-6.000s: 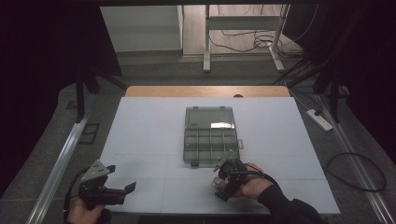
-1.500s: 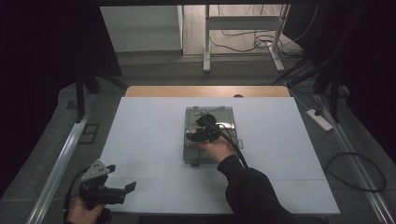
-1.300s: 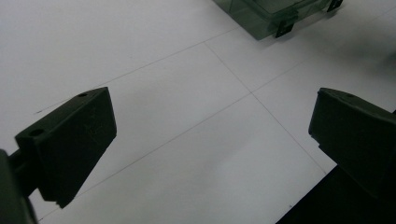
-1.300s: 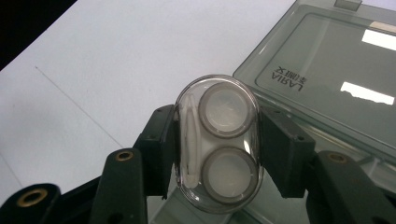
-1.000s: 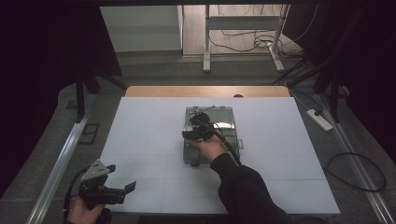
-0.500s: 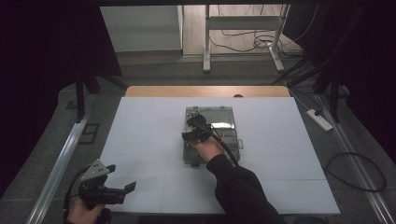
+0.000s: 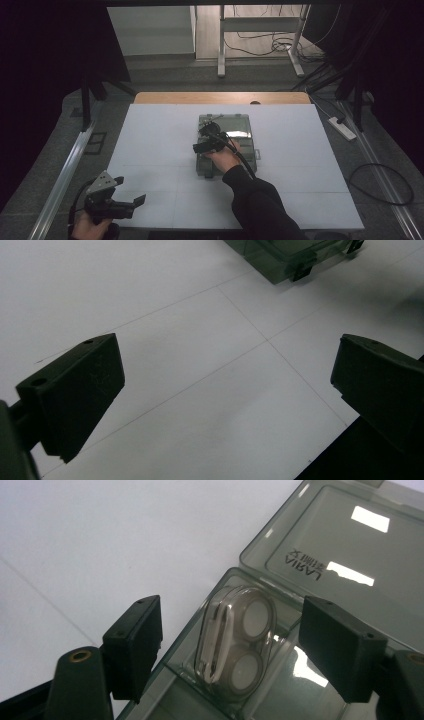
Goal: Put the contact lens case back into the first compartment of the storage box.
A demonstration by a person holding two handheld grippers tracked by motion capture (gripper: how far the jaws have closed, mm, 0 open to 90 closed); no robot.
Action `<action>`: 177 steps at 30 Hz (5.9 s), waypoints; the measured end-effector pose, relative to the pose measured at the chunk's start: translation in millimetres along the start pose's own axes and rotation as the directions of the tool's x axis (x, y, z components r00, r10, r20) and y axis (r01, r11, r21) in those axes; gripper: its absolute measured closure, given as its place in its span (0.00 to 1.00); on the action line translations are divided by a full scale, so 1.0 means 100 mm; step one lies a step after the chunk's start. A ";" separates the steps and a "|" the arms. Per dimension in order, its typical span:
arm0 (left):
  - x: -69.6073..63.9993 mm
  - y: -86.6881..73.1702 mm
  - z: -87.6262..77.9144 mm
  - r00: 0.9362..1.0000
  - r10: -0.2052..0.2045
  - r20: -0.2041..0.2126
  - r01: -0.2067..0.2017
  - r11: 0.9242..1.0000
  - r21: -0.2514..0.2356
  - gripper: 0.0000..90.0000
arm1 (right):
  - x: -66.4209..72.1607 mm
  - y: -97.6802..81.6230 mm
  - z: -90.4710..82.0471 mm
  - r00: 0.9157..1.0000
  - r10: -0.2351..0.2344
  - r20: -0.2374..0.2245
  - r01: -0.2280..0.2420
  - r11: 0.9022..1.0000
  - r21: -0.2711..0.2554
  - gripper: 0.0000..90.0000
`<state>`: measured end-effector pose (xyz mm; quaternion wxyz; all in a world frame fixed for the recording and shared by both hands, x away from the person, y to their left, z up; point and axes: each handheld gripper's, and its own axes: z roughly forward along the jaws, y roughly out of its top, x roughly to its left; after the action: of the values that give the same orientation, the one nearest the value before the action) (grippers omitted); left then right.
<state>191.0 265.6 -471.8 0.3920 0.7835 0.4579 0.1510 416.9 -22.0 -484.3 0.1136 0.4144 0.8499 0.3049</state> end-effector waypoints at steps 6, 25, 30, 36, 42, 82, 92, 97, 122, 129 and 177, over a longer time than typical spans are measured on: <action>0.00 0.00 0.00 1.000 0.000 0.000 0.000 1.000 0.000 0.01 | -0.03 -0.01 -0.04 0.998 -0.018 -0.064 0.019 1.000 0.009 0.21; 0.00 0.00 0.01 1.000 -0.001 0.003 0.001 1.000 0.004 0.01 | -0.09 -0.16 -0.29 0.982 -0.129 -0.141 0.133 0.991 0.018 0.06; 0.00 0.00 0.01 1.000 -0.001 0.003 0.001 1.000 0.008 0.01 | -0.11 -0.22 -0.34 0.976 -0.131 -0.171 0.138 0.990 0.026 0.04; 0.00 0.01 0.02 1.000 0.000 0.002 0.000 1.000 0.011 0.01 | -0.11 -0.31 -0.44 0.970 -0.143 -0.197 0.151 0.988 0.025 0.02; -0.01 0.01 0.02 1.000 0.007 0.001 -0.007 1.000 0.018 0.01 | -0.13 -0.40 -0.51 0.967 -0.144 -0.211 0.151 0.988 0.014 0.01; -0.02 0.01 0.03 1.000 0.019 -0.006 -0.019 0.999 0.032 0.02 | -0.28 -0.77 -0.86 0.961 -0.193 -0.196 0.191 0.981 -0.030 0.00; -0.02 0.01 0.02 1.000 0.019 -0.006 -0.019 0.999 0.031 0.02 | -0.34 -0.89 -0.98 0.965 -0.186 -0.187 0.185 0.982 -0.026 0.00; -0.03 0.01 0.02 1.000 0.019 -0.006 -0.019 0.999 0.031 0.02 | -0.37 -0.94 -1.03 0.963 -0.189 -0.192 0.189 0.982 -0.020 0.00; -0.03 0.01 0.02 1.000 0.019 -0.006 -0.019 0.999 0.031 0.02 | -0.60 -1.19 -1.32 0.976 -0.146 -0.158 0.144 0.989 -0.027 0.00; -0.03 0.01 0.02 1.000 0.019 -0.006 -0.019 0.999 0.032 0.02 | -0.69 -1.31 -1.42 0.982 -0.127 -0.138 0.124 0.992 -0.029 0.00; -0.03 0.02 0.03 1.000 0.022 -0.014 -0.021 0.999 0.038 0.02 | -1.05 -1.97 -1.96 0.999 -0.002 -0.034 0.001 0.999 -0.035 0.00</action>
<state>192.1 260.9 -472.3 0.3720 0.7946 0.4551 0.1520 270.4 -279.5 -456.6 0.1068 0.4066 0.8465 0.3266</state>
